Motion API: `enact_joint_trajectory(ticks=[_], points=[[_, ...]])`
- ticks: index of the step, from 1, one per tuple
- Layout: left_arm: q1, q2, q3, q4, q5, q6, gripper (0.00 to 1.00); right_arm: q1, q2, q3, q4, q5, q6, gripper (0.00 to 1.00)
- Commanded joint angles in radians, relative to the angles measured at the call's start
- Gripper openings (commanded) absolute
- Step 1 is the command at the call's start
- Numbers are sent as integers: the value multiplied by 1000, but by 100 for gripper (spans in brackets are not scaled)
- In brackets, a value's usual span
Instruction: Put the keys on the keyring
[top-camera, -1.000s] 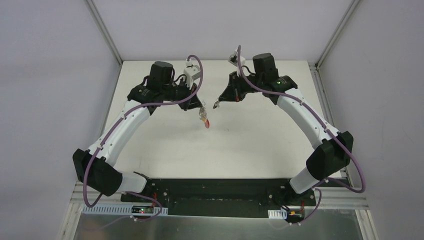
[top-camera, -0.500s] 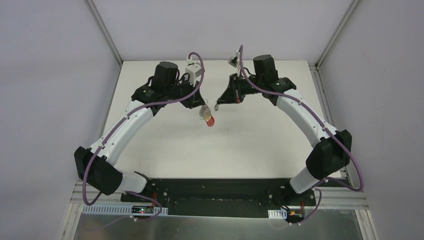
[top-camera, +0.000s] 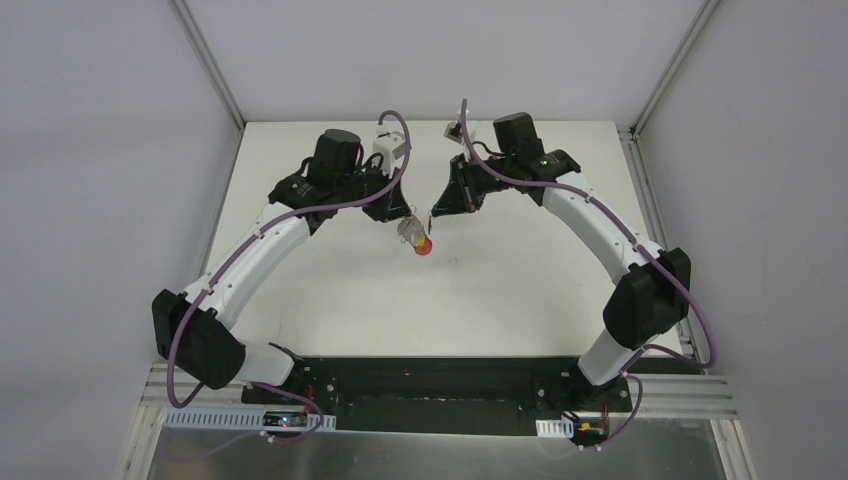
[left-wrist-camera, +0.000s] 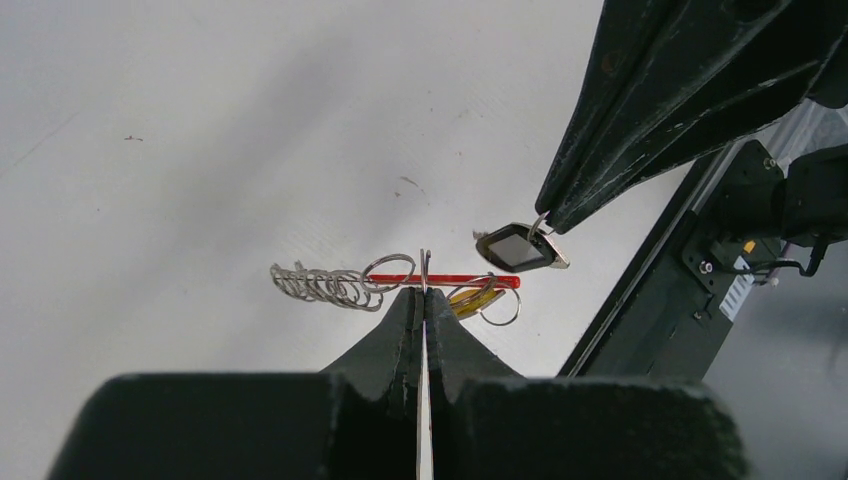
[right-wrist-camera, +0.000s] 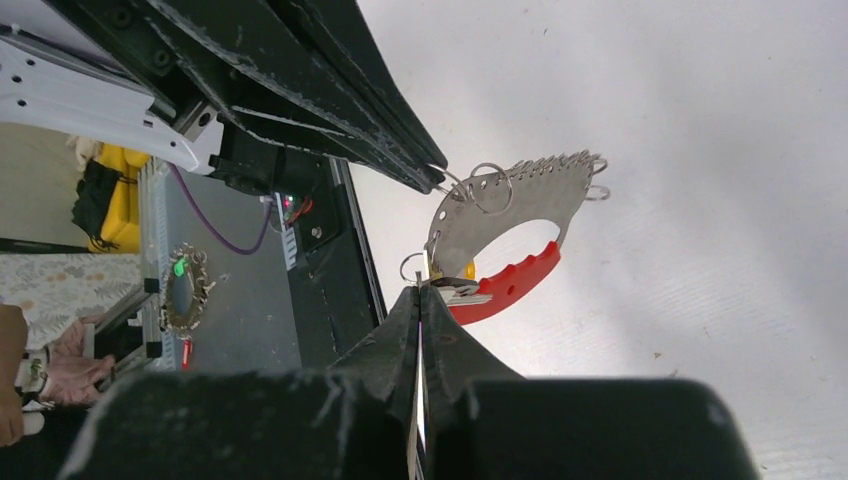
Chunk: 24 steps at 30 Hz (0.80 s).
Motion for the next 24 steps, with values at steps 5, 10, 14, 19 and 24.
enact_joint_trajectory(ticks=[5,10,14,19,24], points=[[-12,-65,-14,15,-40,92,0,19,-7,110,-133,-2,-163,0],[-11,-63,1,-10,-102,165,0,19,-28,121,-184,-19,-211,0],[-10,-58,19,-28,-92,189,0,21,-38,119,-196,-18,-228,0],[-11,-58,31,-34,-5,191,0,23,-32,117,-201,-46,-229,0],[-12,-73,20,-37,67,182,0,24,-30,93,-195,-74,-235,0]])
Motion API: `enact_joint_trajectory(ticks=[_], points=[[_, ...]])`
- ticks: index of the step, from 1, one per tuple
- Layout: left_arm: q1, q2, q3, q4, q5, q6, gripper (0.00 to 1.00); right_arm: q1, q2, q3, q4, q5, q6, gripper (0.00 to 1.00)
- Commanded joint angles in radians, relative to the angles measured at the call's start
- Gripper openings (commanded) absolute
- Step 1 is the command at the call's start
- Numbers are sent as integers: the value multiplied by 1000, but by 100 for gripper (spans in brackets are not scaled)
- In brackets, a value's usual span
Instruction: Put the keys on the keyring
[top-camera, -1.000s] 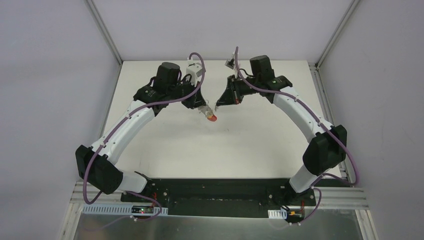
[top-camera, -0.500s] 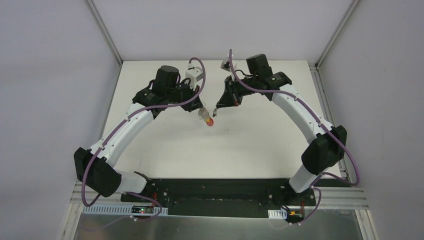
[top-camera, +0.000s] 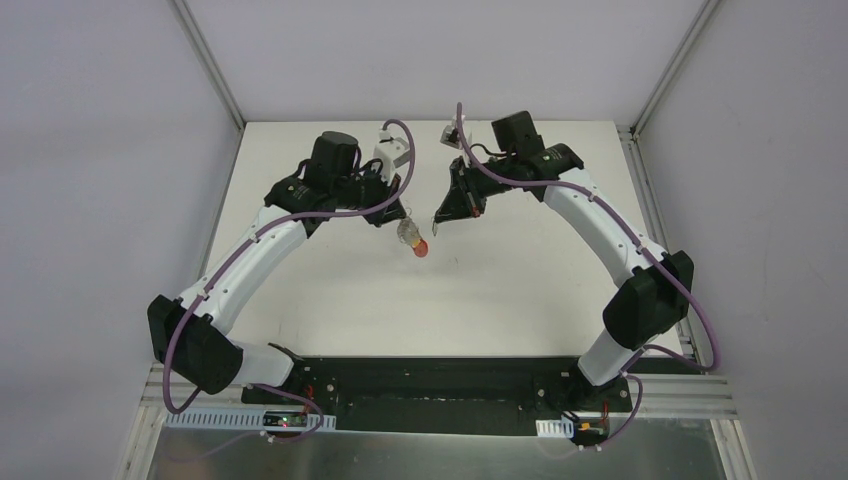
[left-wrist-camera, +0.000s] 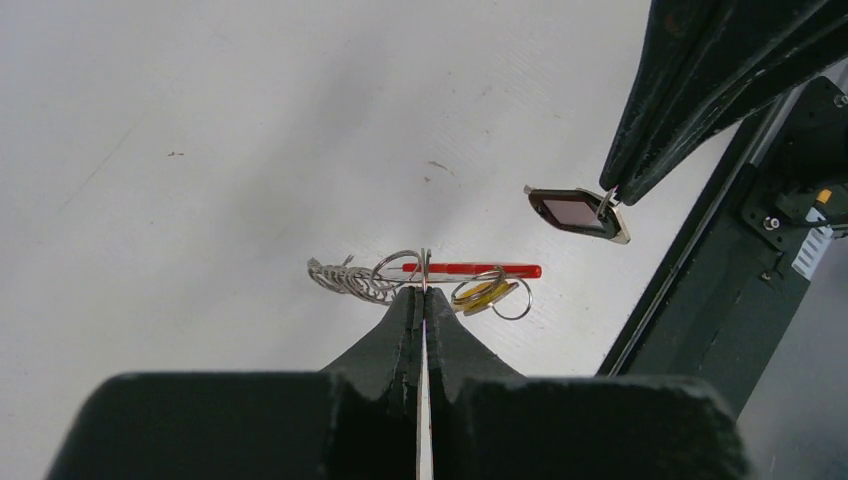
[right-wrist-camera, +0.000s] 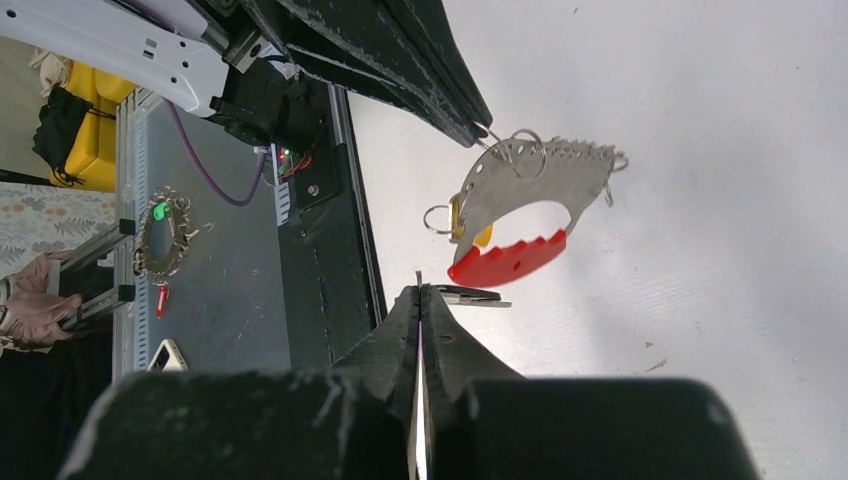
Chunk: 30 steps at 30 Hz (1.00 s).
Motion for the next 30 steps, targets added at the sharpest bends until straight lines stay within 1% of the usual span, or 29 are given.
enact_joint_trajectory(ticks=[1,4,7,12,21,30], points=[[-12,-53,19,14,100,7,0,7,-33,6,2,-67,-32,0],[-12,-83,-30,63,136,-17,0,17,-26,-1,4,-75,-34,0],[-12,-96,-49,77,169,-34,0,40,-15,6,2,-71,-36,0],[-12,-112,-80,98,180,-46,0,71,1,10,2,-62,-36,0],[-12,-145,-130,99,205,25,0,74,-12,23,3,6,-35,0],[-12,-149,-128,88,214,55,0,73,-29,19,-13,61,-70,0]])
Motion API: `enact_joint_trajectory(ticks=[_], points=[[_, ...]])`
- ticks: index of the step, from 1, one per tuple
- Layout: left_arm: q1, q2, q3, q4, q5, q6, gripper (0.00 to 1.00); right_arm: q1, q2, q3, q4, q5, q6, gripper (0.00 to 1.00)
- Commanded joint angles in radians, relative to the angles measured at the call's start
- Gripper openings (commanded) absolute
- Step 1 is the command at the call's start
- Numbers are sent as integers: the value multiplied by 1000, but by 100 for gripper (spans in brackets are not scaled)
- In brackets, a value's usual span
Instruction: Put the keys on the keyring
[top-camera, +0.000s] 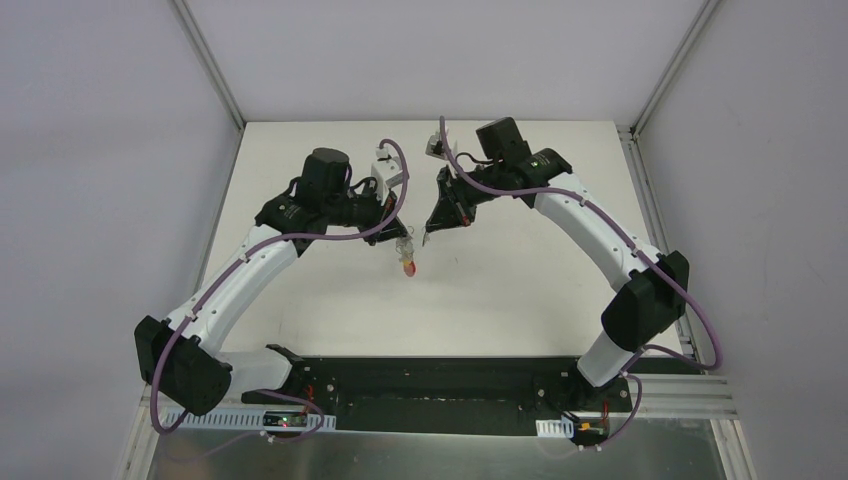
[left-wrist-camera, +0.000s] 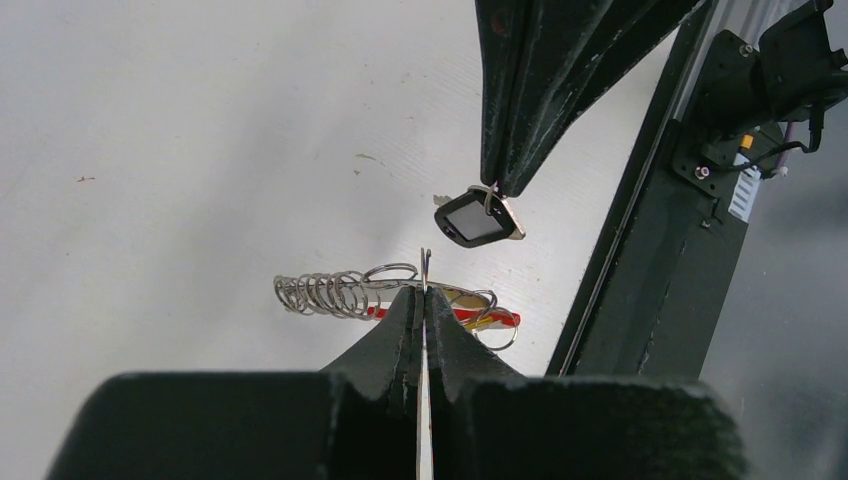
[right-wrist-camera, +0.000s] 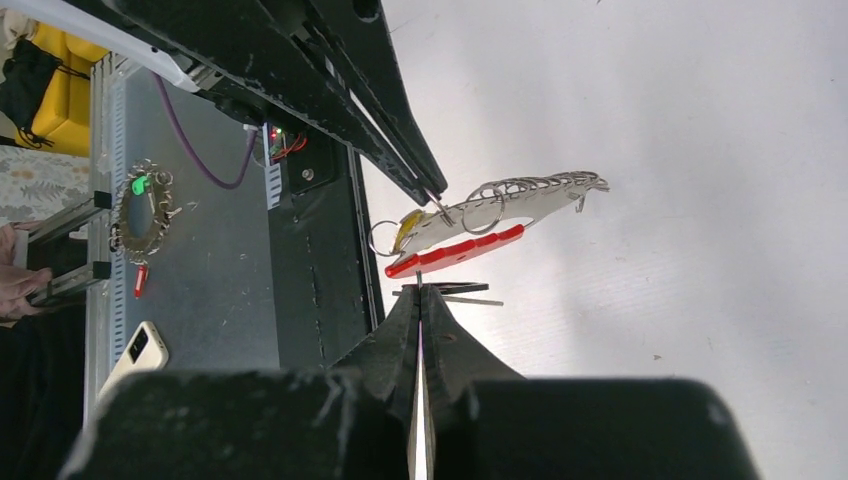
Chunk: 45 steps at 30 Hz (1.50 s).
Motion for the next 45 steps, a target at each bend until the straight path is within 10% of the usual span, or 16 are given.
enact_joint_trajectory(ticks=[1,45], points=[[-12,-39,8,40,53,28,0,-2,-29,17,1,22,-29,0],[-16,-43,-34,129,77,-75,0,16,51,20,65,-89,73,0]])
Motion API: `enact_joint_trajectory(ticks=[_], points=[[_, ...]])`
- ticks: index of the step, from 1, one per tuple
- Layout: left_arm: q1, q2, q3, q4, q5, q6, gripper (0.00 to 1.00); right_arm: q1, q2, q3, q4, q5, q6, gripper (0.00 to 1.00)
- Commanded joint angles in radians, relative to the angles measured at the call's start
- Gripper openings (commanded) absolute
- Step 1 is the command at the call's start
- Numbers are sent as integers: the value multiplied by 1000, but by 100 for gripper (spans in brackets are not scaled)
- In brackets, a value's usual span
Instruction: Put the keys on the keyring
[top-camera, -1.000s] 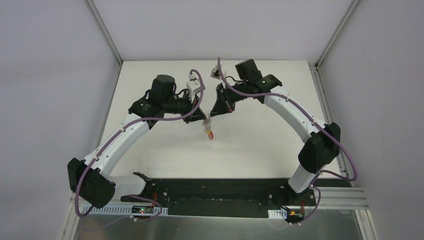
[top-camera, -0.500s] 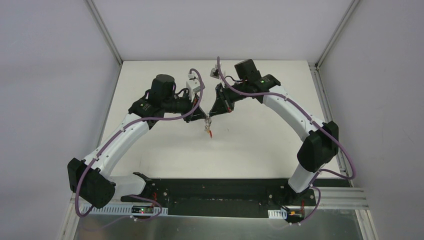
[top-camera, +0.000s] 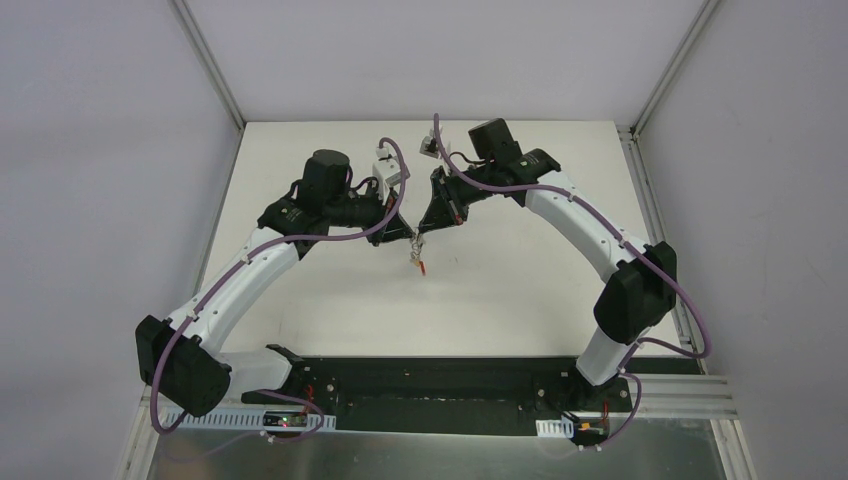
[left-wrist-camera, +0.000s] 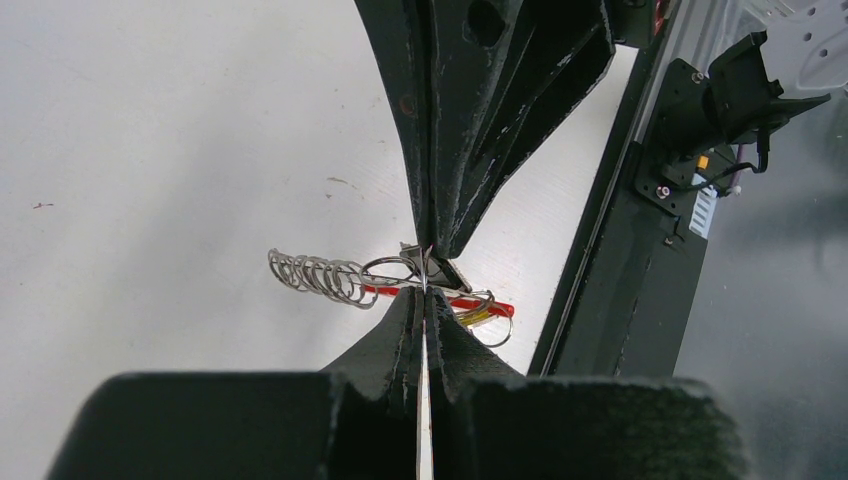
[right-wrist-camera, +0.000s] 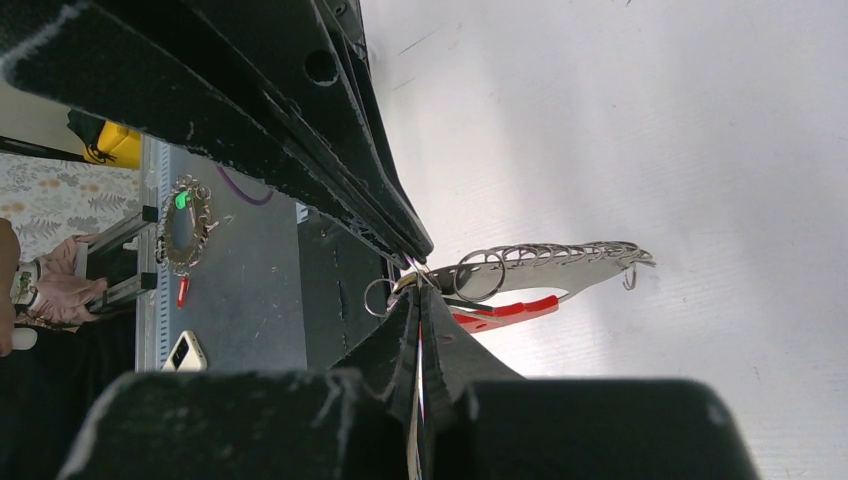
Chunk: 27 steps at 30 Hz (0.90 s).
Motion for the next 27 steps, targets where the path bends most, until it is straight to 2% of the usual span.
enact_joint_trajectory(ticks=[1,12,27], points=[[-10,-38,-2,46,23,0,0,7,-3,22,2,-46,-11,0],[-10,-39,0,42,13,5,0,8,-5,36,-37,-89,-48,0],[-10,-45,0,39,16,6,0,4,-3,27,-25,2,-32,0]])
